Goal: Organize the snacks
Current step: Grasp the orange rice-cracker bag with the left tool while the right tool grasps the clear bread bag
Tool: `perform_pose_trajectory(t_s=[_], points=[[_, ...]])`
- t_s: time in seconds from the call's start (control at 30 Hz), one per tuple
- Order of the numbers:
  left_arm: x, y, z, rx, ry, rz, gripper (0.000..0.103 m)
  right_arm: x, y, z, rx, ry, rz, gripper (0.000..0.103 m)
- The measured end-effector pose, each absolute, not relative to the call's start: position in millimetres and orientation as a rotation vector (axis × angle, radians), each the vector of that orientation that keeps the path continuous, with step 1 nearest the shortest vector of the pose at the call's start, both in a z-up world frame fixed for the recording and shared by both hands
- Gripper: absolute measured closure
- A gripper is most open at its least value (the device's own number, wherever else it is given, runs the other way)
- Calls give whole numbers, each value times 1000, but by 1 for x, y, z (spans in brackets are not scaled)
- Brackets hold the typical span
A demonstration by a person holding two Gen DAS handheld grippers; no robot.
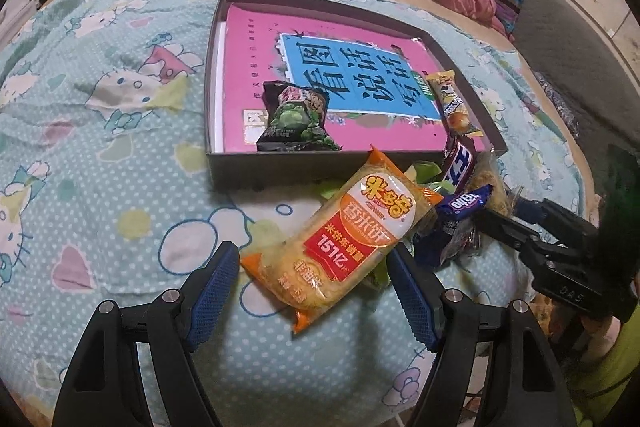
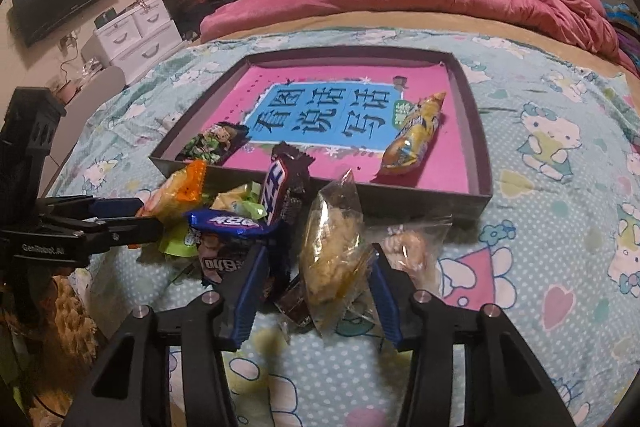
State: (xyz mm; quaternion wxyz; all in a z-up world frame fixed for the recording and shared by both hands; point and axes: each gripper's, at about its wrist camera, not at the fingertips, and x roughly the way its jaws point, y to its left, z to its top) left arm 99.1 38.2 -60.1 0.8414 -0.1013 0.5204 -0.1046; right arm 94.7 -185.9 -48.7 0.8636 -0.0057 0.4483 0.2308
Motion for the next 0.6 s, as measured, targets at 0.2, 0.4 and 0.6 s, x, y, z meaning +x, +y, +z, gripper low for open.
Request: perform_pose_trajectory(t_s=[0.2,0.4,0.6], points=[[107,29,-62,-168,1088,-250,26,105,-195,-54,58,949,480,70],[115,28,-70,-211,1090,-274,28,106,-195,-57,53,952,487,70],[113,30,-73,-270,1083,-306,51,105,-196,-55,59,948,485,70]])
